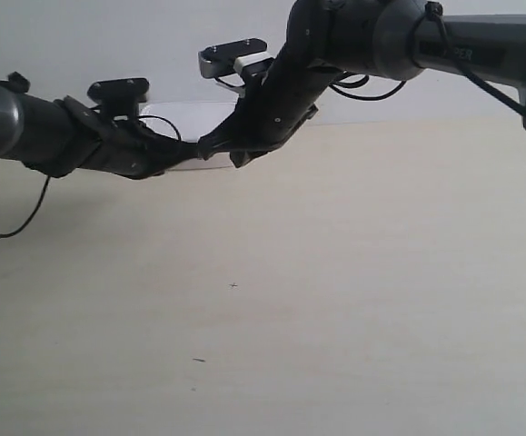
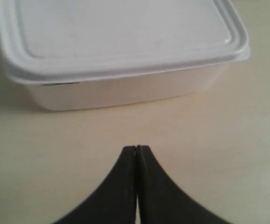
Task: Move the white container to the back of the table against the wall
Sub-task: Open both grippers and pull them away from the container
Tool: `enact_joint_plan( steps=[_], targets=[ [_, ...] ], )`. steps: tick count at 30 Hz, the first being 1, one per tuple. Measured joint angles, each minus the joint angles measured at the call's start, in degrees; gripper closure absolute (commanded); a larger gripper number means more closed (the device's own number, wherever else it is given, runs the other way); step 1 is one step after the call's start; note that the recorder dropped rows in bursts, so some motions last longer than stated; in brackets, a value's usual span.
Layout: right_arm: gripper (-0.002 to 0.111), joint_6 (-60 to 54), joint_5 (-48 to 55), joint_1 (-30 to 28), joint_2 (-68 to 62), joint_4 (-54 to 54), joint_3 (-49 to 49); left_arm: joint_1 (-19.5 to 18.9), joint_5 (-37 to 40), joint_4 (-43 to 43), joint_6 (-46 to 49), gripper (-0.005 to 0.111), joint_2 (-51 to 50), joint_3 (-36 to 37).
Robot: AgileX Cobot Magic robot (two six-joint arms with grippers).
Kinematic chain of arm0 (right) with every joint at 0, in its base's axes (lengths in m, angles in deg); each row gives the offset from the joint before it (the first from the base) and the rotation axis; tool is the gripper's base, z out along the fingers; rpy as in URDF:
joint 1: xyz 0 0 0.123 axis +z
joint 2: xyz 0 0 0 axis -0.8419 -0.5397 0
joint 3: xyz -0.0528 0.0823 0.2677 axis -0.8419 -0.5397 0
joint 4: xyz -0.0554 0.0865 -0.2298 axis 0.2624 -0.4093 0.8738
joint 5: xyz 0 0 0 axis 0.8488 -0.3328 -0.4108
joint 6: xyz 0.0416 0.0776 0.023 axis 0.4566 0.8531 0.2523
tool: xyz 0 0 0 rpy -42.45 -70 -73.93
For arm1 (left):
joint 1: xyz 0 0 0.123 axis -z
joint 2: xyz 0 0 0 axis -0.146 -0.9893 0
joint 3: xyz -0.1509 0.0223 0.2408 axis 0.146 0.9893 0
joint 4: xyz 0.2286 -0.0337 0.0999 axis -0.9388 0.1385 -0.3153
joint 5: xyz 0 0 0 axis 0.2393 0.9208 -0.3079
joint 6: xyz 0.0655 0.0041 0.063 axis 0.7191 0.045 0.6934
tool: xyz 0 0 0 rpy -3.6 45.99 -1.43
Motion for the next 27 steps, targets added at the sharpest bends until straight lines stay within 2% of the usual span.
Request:
enact_joint_plan(
  steps=[7,15,19,27],
  targets=[
    [0.108,-0.3,3.7,0.0,1.4,-1.2,-0.9,0.0,-8.4,0.9,-0.3,0.107,13.6,14.6],
    [0.108,-9.4,-2.0,0.0,11.8,-13.5,-17.6,0.0,-14.3,-0.5,-3.0,0.107,28.7,30.2],
    [0.108,-10.3,-8.8,0.0,21.1,-13.9,-29.3,0.0,-15.1,-10.5,-13.2,0.107,36.9,36.7],
    [0.108,-10.3,-18.9,0.0,44.4,-14.0,-49.6,0.0,-16.2,-42.3,-41.1,0.107,56.5,48.0]
  ],
)
